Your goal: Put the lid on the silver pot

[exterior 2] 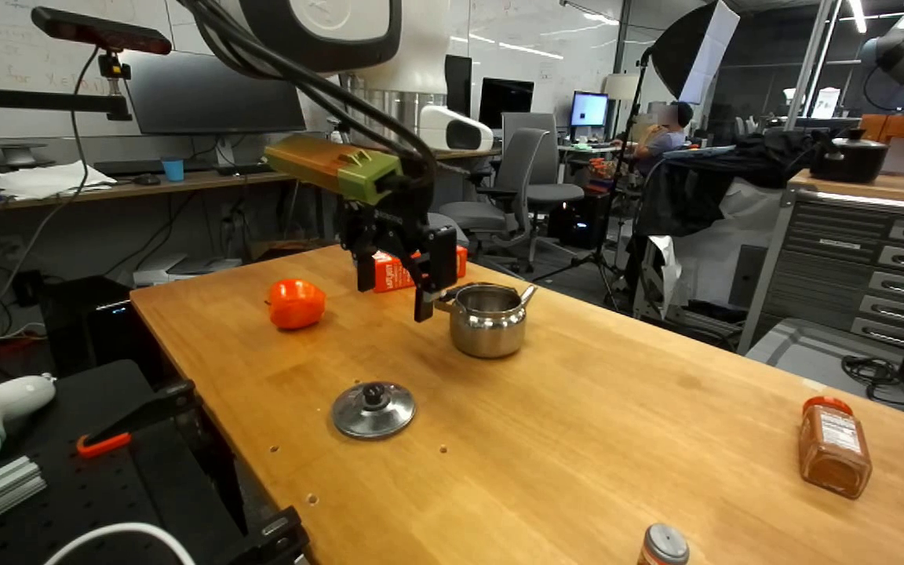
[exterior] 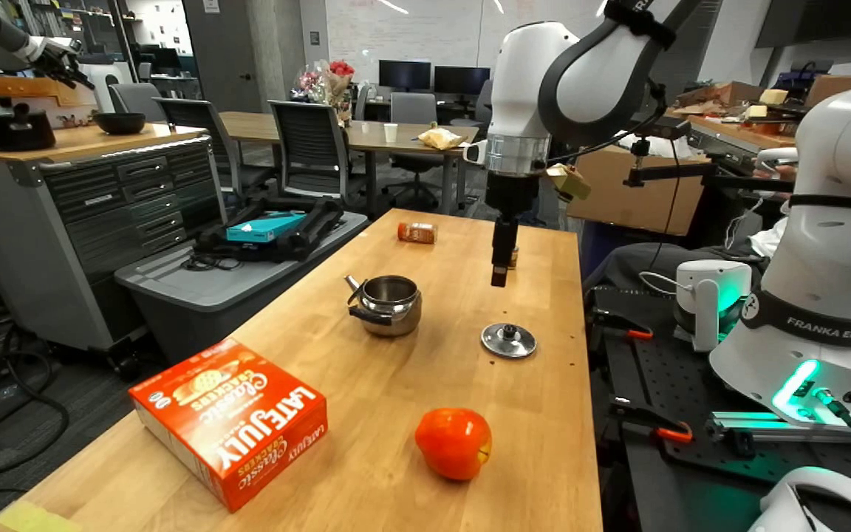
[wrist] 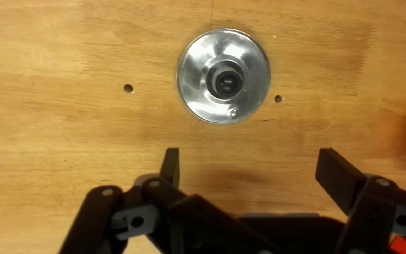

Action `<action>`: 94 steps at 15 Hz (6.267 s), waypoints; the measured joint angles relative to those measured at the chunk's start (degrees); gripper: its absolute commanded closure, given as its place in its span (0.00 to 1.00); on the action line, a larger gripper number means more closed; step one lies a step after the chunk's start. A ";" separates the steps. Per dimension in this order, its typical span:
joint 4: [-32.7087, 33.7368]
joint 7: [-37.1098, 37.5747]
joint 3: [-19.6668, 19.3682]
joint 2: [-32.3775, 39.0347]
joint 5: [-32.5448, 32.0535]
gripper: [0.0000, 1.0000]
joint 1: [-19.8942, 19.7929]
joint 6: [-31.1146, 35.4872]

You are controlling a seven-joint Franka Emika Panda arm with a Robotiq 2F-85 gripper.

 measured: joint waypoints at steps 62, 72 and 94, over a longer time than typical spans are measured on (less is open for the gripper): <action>16.98 -4.17 4.25 3.23 -7.25 0.93 1.00 -9.72; 32.32 4.08 4.47 13.48 -7.25 0.93 1.30 -18.59; 37.84 5.79 2.81 24.46 -7.46 0.93 -0.58 -16.87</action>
